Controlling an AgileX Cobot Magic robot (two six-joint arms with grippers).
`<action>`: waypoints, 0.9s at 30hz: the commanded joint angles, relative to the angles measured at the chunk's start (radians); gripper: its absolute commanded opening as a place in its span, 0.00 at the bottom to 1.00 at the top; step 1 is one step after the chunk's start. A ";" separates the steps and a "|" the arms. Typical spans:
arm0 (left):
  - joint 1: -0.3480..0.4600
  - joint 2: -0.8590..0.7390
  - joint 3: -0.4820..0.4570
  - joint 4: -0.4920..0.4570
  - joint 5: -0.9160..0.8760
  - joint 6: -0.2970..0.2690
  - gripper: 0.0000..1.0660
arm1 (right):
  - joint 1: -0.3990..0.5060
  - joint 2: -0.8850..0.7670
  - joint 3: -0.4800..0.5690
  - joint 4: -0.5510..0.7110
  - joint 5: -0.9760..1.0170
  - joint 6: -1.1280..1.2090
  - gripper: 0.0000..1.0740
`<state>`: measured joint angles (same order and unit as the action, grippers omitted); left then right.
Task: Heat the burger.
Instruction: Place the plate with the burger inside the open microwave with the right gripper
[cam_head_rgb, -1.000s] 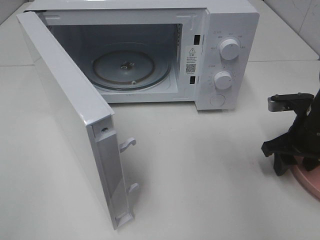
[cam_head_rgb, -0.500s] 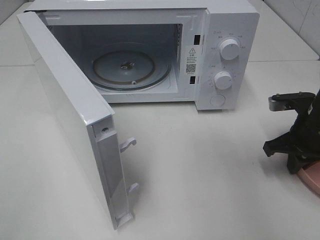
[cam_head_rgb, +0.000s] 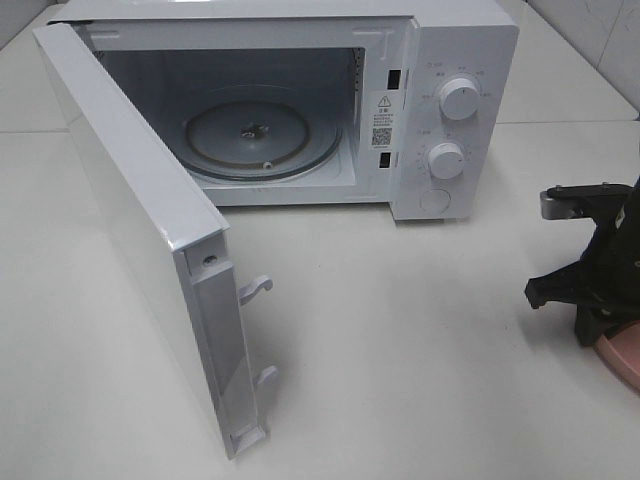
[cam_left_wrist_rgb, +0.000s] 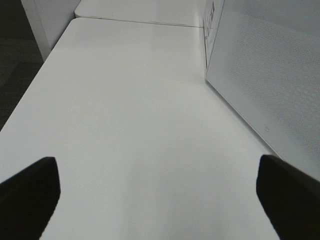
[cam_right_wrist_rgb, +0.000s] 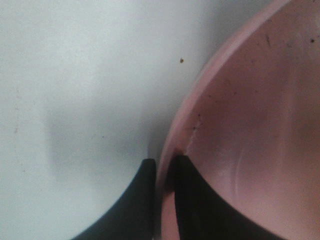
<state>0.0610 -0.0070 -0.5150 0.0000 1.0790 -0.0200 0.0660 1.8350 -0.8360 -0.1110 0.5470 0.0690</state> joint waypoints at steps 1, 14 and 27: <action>-0.007 -0.012 -0.001 -0.007 -0.009 0.000 0.94 | 0.001 0.024 0.015 -0.004 0.011 0.017 0.00; -0.007 -0.012 -0.001 -0.007 -0.009 0.000 0.94 | 0.120 -0.009 0.016 -0.113 0.103 0.066 0.00; -0.007 -0.012 -0.001 -0.007 -0.009 0.000 0.94 | 0.262 -0.192 0.020 -0.194 0.273 0.122 0.00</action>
<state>0.0610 -0.0070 -0.5150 0.0000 1.0790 -0.0200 0.3160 1.6740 -0.8230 -0.2680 0.7810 0.1800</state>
